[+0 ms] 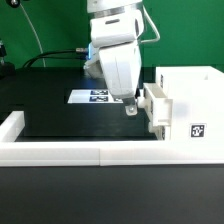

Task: Assemble drawer

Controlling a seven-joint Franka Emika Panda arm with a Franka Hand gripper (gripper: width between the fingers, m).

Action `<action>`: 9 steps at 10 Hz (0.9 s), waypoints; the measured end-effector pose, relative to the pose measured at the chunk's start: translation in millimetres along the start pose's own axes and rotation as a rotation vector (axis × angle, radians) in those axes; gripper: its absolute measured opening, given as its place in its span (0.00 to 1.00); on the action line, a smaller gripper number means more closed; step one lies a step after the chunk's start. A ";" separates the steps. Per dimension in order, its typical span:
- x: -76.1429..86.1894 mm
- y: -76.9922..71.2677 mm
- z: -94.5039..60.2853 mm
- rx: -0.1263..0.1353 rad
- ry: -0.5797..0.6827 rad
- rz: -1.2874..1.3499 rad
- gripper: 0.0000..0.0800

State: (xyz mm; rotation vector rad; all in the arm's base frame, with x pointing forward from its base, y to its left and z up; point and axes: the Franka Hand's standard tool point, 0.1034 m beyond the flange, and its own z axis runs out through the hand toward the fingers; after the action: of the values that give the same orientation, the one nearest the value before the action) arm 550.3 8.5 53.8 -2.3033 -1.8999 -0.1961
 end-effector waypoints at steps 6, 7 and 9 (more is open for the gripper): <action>14.2 0.0 2.2 0.009 0.007 0.044 0.81; 13.6 0.4 1.5 0.007 0.007 0.046 0.81; 17.4 0.9 1.5 0.008 0.009 0.057 0.81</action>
Offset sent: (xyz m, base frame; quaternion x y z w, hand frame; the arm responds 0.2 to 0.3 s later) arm 0.0098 0.0161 0.0051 -0.0015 0.0084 0.0220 0.9997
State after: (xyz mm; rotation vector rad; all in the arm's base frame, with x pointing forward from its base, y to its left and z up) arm 554.5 25.4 55.6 -2.3446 -1.8245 -0.1917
